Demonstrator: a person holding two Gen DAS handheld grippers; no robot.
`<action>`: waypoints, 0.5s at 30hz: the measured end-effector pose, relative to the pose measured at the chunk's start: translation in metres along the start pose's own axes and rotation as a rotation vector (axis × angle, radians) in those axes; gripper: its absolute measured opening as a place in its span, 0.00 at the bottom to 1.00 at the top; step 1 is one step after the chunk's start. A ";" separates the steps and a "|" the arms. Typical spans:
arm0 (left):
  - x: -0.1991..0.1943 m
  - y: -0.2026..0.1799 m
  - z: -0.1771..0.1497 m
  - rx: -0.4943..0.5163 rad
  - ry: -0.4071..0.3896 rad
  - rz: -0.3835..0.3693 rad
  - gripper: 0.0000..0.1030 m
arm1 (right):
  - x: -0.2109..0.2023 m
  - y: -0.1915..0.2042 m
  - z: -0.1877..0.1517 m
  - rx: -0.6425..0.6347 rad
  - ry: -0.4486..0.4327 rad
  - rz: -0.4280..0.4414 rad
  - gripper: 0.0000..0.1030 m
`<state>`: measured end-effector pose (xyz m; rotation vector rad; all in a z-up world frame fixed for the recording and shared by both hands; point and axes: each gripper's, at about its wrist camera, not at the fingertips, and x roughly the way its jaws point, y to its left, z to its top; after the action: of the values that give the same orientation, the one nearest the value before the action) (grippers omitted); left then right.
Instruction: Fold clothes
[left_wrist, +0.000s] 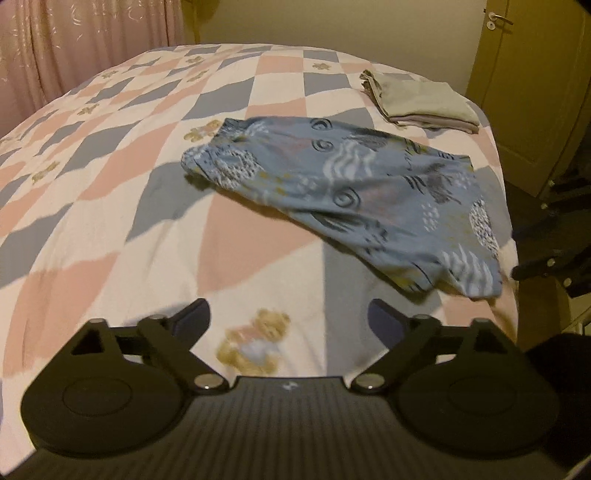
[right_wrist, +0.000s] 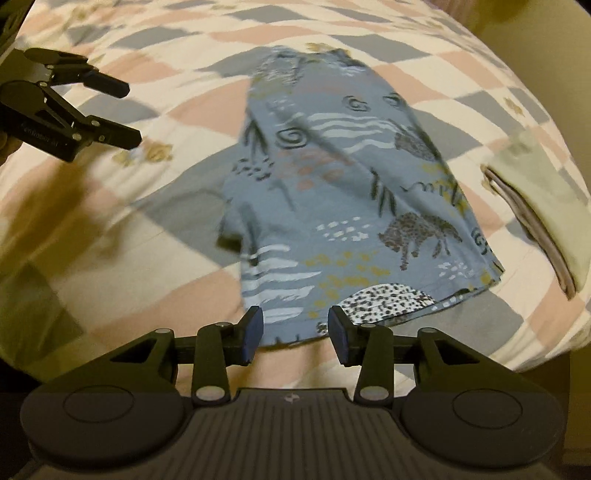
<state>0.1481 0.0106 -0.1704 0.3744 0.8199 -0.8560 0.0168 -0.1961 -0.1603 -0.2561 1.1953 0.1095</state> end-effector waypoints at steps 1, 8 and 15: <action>-0.001 -0.006 -0.003 0.000 0.001 0.008 0.95 | -0.002 0.007 -0.001 -0.024 0.003 -0.008 0.42; 0.016 -0.057 -0.009 -0.024 0.031 0.107 0.95 | 0.018 0.011 -0.018 -0.201 -0.055 0.076 0.44; 0.046 -0.112 -0.012 -0.009 -0.007 0.201 0.94 | 0.039 -0.018 -0.053 -0.384 -0.247 0.160 0.44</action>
<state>0.0718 -0.0760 -0.2108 0.4384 0.7653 -0.6660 -0.0132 -0.2291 -0.2119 -0.4690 0.9406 0.4994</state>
